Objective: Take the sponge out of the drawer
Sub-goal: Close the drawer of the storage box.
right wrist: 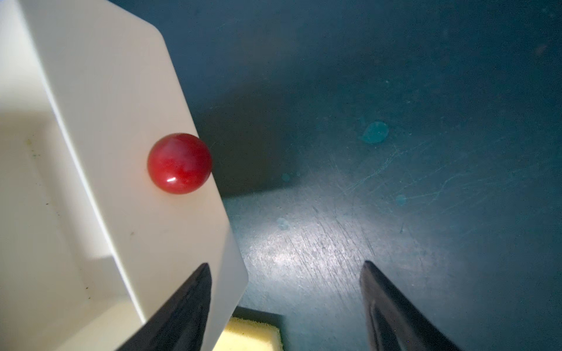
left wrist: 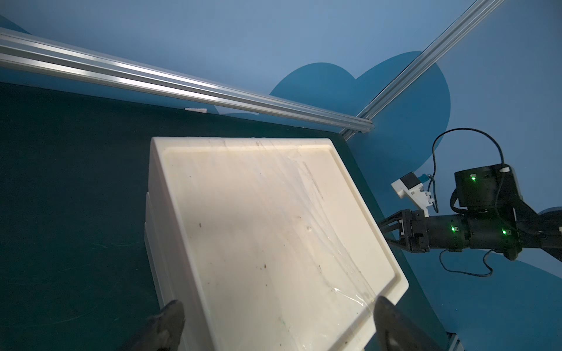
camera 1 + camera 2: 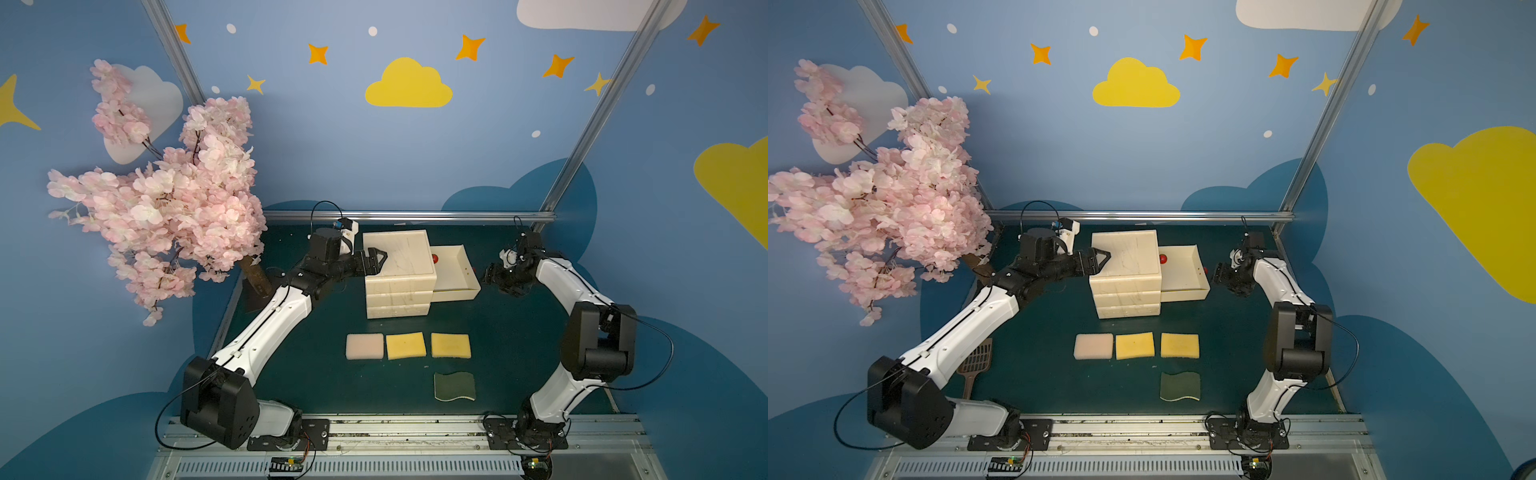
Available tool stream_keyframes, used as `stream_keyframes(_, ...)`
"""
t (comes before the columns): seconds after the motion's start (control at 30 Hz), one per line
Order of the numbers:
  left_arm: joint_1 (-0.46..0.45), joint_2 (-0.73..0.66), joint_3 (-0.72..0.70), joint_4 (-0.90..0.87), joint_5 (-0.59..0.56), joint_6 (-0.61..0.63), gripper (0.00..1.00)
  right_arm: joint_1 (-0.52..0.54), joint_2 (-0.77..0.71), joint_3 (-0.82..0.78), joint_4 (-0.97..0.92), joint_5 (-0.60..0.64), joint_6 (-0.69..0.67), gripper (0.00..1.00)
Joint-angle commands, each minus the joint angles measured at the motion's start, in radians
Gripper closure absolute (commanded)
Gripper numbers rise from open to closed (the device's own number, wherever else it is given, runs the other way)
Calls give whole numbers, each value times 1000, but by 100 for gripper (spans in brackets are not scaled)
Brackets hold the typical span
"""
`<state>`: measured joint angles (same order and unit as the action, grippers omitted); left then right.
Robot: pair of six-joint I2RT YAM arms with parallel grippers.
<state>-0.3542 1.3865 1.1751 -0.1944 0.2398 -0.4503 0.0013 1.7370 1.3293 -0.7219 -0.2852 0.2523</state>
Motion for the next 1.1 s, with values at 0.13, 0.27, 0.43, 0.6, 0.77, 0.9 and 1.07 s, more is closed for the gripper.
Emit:
stream_keyframes(0.13,9,23,8,-32,20,-8,2,-3,6,-37,31,-48,-4,27)
stream_keyframes(0.27,9,37,5,-15,38,-18,3,4,22,-43,58,-92,2,29)
stream_keyframes(0.43,9,49,5,7,67,-18,2,40,50,-36,93,-134,5,31)
stream_keyframes(0.6,10,65,12,13,88,-11,2,94,70,-13,111,-166,-6,33)
stream_keyframes(0.77,10,84,14,36,116,-15,2,155,62,4,123,-190,-5,34)
stream_keyframes(0.9,9,93,20,39,121,-11,2,195,52,-1,173,-242,21,34)
stream_keyframes(1.07,10,92,20,41,128,-4,2,224,65,1,226,-296,45,34)
